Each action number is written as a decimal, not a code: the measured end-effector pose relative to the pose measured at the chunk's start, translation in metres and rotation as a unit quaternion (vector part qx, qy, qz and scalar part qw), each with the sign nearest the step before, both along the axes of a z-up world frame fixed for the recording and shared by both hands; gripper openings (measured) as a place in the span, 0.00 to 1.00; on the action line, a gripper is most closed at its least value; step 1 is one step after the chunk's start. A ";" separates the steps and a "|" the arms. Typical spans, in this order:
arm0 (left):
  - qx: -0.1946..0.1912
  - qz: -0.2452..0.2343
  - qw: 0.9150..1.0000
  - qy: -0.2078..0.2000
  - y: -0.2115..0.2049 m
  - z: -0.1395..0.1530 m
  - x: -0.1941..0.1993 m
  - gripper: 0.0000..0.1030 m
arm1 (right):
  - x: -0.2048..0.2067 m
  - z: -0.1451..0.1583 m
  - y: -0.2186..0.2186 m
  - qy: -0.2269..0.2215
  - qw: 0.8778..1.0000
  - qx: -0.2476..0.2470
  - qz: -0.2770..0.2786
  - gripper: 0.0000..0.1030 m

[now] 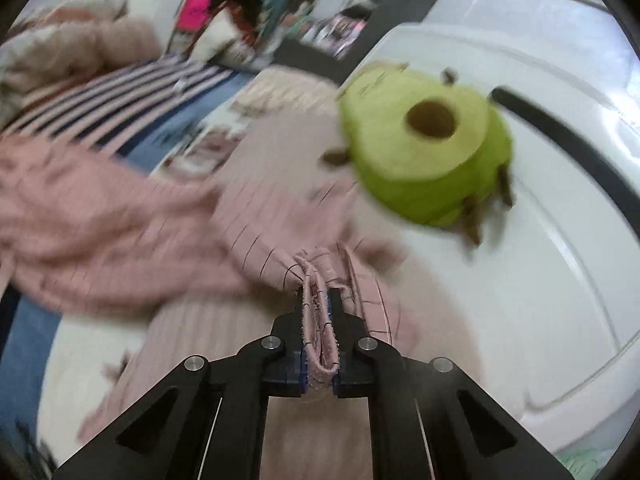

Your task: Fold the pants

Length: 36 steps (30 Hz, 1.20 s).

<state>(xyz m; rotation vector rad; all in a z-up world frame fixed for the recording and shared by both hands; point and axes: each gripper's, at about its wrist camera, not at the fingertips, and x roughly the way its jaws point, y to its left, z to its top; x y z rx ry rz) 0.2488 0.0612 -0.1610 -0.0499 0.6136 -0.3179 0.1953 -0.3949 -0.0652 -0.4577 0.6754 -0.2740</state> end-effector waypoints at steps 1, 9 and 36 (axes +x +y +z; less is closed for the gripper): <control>0.001 0.001 1.000 0.000 0.000 0.000 0.000 0.63 | 0.009 0.008 -0.004 -0.014 1.000 -0.005 -0.002 0.02; -0.001 0.012 1.000 0.005 0.003 -0.004 0.004 0.63 | 0.095 0.035 -0.029 -0.036 0.999 0.020 -0.025 0.06; 0.131 0.054 0.988 0.053 0.077 -0.009 -0.039 0.85 | 0.060 -0.045 0.117 0.120 0.955 0.175 0.206 0.66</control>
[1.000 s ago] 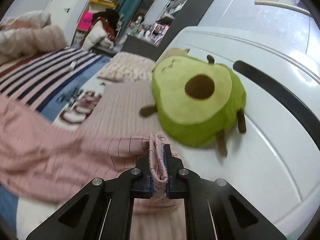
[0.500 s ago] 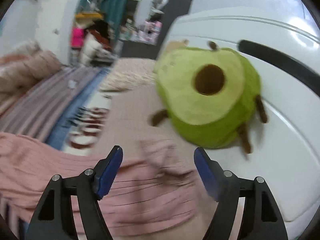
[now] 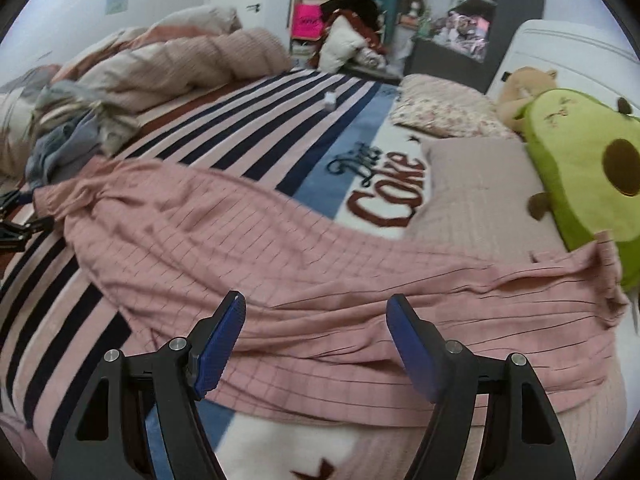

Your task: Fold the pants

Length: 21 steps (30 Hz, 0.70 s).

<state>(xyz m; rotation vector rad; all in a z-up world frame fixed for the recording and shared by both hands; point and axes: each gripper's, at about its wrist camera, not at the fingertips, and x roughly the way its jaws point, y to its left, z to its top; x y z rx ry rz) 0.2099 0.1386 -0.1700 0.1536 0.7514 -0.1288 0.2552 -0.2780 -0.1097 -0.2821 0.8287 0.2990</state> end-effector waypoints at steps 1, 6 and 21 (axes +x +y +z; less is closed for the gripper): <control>0.008 0.000 1.000 -0.005 -0.003 0.001 0.000 0.85 | -0.001 0.000 0.001 0.002 1.000 0.000 0.002 0.66; 0.135 0.006 0.991 -0.026 -0.020 -0.009 0.016 0.84 | 0.001 0.001 0.000 -0.011 1.000 0.003 0.002 0.66; 0.089 0.060 0.994 -0.030 0.000 0.028 0.079 0.11 | 0.011 -0.002 -0.006 -0.023 0.998 0.049 -0.015 0.66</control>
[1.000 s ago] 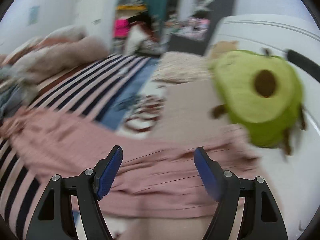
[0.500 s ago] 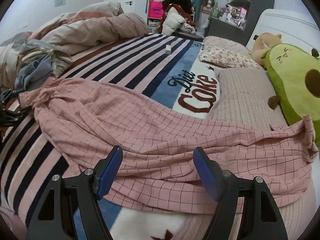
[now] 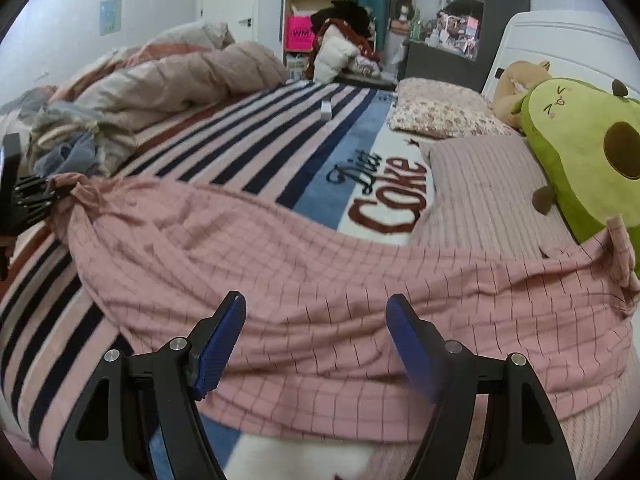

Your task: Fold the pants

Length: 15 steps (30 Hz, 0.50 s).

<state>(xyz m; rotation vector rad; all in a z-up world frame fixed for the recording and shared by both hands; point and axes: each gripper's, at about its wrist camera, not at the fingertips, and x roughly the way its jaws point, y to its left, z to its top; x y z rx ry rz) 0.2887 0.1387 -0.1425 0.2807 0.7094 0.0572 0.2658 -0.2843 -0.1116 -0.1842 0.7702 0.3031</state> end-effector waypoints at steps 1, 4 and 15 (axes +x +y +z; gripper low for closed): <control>-0.011 0.018 1.000 -0.006 0.006 0.002 0.006 0.11 | 0.004 -0.002 0.002 0.001 1.000 0.002 0.001 0.66; -0.022 0.078 0.996 -0.026 0.022 0.004 0.026 0.13 | 0.016 -0.013 0.012 0.009 1.000 -0.001 0.008 0.66; -0.076 0.001 0.996 -0.054 -0.011 0.040 0.027 0.70 | 0.061 -0.081 0.079 0.123 0.979 -0.024 0.164 0.66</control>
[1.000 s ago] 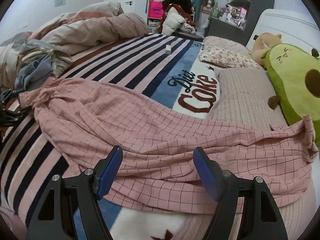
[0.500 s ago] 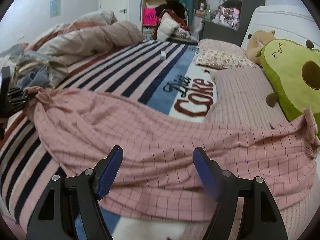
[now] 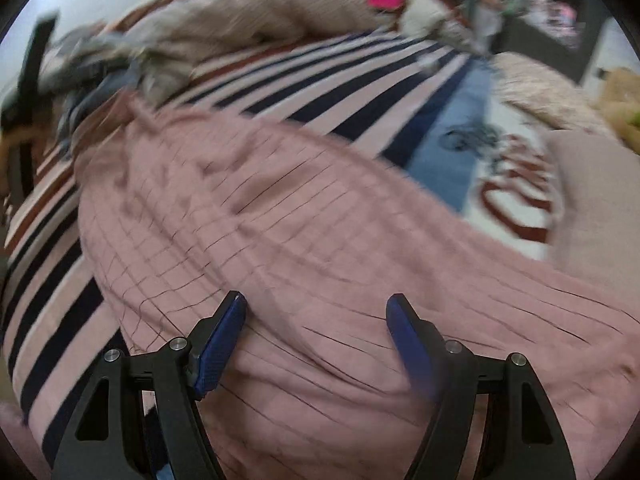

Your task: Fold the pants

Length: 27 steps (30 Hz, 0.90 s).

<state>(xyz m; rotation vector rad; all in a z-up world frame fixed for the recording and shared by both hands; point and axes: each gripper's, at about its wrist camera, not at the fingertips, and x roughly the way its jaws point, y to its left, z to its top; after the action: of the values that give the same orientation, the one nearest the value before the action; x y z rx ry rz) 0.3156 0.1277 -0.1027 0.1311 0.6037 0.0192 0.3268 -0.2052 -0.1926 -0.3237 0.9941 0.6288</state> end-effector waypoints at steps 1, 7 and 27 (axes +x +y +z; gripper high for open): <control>-0.015 -0.020 1.000 0.002 -0.003 -0.001 -0.003 0.70 | 0.000 -0.003 0.002 0.005 1.000 -0.004 0.007 0.57; -0.041 -0.076 0.996 0.017 -0.014 -0.033 -0.013 0.70 | -0.014 0.000 0.007 -0.028 0.999 -0.038 0.008 0.01; 0.020 0.008 1.000 0.001 0.004 -0.053 -0.005 0.75 | 0.077 0.019 -0.003 -0.130 0.975 -0.084 -0.159 0.02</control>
<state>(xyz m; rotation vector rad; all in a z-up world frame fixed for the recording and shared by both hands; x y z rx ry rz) 0.3110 0.1315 -0.1555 0.1657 0.6057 0.0464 0.4034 -0.2085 -0.1737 -0.3749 0.8251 0.2043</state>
